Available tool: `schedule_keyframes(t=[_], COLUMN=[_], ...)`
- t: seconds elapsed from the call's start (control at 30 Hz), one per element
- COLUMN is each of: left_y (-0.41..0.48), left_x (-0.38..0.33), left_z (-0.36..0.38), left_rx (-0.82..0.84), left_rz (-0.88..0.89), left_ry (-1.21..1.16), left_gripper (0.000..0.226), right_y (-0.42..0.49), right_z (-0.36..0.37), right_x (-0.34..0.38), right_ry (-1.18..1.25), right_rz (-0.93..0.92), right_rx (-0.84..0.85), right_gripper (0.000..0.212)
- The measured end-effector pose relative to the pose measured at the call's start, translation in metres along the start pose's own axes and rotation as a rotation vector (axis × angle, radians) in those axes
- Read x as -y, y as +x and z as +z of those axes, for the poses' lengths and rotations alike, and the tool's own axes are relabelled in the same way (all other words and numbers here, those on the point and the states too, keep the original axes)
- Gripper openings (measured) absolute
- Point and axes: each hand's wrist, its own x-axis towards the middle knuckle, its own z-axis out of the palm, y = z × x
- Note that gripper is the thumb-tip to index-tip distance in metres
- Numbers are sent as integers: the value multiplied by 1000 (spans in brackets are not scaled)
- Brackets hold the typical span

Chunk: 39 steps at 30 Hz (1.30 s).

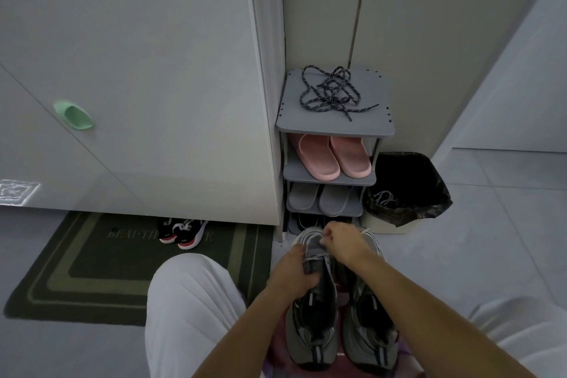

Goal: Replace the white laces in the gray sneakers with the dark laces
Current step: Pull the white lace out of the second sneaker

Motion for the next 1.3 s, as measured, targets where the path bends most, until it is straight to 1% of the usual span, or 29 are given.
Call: schedule_keyframes(t=[0.07, 0.13, 0.23, 0.27, 0.37, 0.43, 0.5, 0.53, 0.6, 0.73, 0.8, 0.9, 1.0, 1.1, 1.17, 1.23, 1.27, 1.3], left_y=[0, 0, 0, 0, -1, -1, 0, 1, 1, 2, 2, 3, 1, 0, 0, 1, 1, 1], left_x=[0, 0, -1, -1, -1, 1, 4, 4, 4, 4, 4, 5, 5, 5, 5, 5, 5, 5], left_z=[0, 1, 1, 1, 1, 2, 3, 4, 5, 6, 7, 7, 7, 6, 6, 6, 5, 6], left_rx=[-4, -4, -3, -4, 11, 14, 10, 10, 10, 3, -5, -13, -14, -14, -7, -9, -7, -3], left_rz=[-4, -10, -19, -20, -21, -9, -9, -10, -11, -8, -9, -16, 4, 15, 13, 8, 5, -1], left_ry=[9, 17, 26, 22, -6, -23, -31, -29, -28, -30, -24, -11, -9, -20, -14, -16, -14, -11], left_gripper=[52, 51, 51, 50, 48, 43, 40, 39, 39, 39, 38, 39, 34, 31, 32, 36, 36, 36], right_y=[-3, -6, -8, -9, -8, -2, 2, 2, 0, -9, -13, -16, -15, -6, -1, 2, 1, 0], right_z=[3, 6, 9, 8, -7, -24, -37, -39, -36, -15, -3, 6, -3, -22, -32, -38, -38, -37], right_x=[-5, -9, -13, -13, -10, -10, -8, -6, -2, -6, -9, -9, -9, -9, -8, -7, -7, -6], right_ry=[34, 48, 91, 102, 88, 94, 74, 59, 43, 40, 86, 123, 99, 129, 185, 265, 294, 304], right_rz=[35, 49, 53, 58, 78, 75, 58, 51, 56, 146, 168, 165, 116, 71, 75, 105, 121, 142], right_rx=[80, 103, 64, 51, -18, -77, -101, -102, -61, 74, 82, 34, -34, -116, -183, -251, -258, -226], right_gripper=[22, 20, 34, 34, 22, 25, 29, 27, 22, 22, 23, 35, 38, 44, 43, 38, 37, 37])
